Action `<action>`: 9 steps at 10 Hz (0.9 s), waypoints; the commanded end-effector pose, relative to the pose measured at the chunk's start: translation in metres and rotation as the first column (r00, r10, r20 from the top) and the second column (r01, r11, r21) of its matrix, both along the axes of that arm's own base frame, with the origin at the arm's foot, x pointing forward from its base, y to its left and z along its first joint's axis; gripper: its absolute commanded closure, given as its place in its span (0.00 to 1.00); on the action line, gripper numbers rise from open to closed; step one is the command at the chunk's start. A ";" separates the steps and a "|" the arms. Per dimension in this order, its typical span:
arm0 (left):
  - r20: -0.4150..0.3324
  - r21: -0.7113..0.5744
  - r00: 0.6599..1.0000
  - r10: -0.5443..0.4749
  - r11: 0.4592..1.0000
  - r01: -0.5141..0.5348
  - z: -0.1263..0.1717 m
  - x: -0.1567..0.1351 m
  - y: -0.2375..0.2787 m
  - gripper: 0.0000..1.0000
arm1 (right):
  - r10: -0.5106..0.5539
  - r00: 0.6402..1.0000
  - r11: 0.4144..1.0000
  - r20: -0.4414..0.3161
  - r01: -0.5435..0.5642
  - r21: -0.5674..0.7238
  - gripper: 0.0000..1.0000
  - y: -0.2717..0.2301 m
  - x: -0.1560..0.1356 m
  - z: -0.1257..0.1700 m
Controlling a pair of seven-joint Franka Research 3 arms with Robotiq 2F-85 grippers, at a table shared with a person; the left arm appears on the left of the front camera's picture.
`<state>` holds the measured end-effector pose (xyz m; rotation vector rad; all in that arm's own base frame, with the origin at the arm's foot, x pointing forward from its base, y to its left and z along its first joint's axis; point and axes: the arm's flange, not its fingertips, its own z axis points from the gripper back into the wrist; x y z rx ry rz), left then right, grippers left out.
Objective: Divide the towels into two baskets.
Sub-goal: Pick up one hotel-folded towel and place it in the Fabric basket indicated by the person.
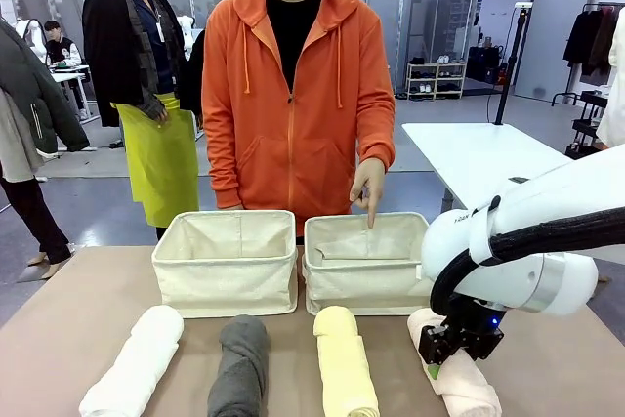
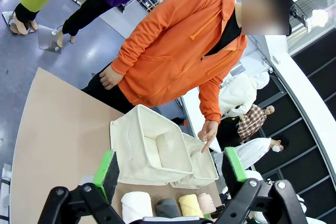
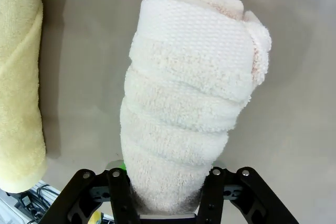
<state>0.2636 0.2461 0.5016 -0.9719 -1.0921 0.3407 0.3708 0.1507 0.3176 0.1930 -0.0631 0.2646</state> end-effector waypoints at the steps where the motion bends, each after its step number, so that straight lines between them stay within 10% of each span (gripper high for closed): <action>1: 0.015 -0.008 1.000 0.001 1.000 -0.001 0.002 0.000 0.001 0.00 | 0.068 0.997 0.997 0.035 -0.067 -0.025 0.79 -0.009 -0.018 0.016; 6: 0.015 -0.008 1.000 0.001 1.000 -0.001 0.002 0.000 0.001 0.00 | 0.670 0.741 0.739 0.038 -0.662 -0.120 0.79 0.019 -0.019 0.133; 9: 0.015 -0.008 1.000 0.001 1.000 -0.001 0.002 0.000 0.001 0.00 | 0.885 0.464 0.465 0.036 -0.880 -0.096 0.79 0.017 -0.038 0.152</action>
